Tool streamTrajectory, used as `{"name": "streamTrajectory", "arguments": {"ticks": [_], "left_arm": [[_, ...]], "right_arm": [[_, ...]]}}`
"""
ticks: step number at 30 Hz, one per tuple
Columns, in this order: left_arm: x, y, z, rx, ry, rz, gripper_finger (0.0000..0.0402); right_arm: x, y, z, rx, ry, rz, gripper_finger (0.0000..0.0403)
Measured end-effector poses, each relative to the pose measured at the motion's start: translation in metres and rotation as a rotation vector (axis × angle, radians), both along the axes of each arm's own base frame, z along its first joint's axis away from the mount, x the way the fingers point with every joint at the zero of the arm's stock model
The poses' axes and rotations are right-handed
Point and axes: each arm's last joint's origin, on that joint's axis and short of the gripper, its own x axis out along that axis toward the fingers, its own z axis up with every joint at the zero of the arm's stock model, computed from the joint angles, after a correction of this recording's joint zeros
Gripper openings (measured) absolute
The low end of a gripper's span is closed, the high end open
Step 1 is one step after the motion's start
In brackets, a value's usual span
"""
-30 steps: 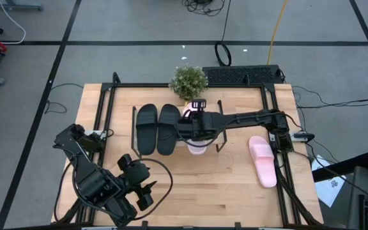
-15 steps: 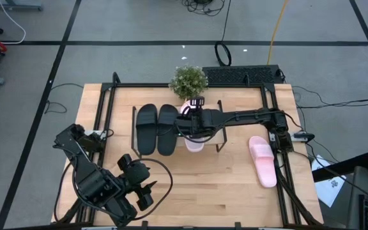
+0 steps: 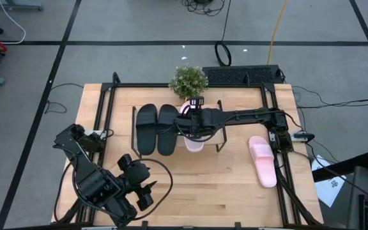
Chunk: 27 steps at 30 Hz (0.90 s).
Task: Pick and place slides into the shelf
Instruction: Put the bottom pink slide on the shelf
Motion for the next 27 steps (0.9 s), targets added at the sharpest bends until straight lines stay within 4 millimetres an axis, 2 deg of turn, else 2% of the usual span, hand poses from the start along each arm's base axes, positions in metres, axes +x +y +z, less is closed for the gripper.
{"name": "streamTrajectory", "arguments": {"ticks": [6,14,27], "left_arm": [[0.0,0.0,0.0,0.0,0.0,0.0,0.0243],[0.0,0.0,0.0001,-0.001,0.0,-0.001,0.0243],[0.0001,0.0,0.0001,-0.001,0.0,-0.001,0.0243]], "right_arm": [[0.0006,0.0,0.0001,0.004,-0.006,0.002,0.0002],[0.0009,0.0021,-0.0013,0.1,-0.004,0.028,0.0033],[0.0025,0.0021,-0.001,0.109,-0.025,0.028,0.0073]]}}
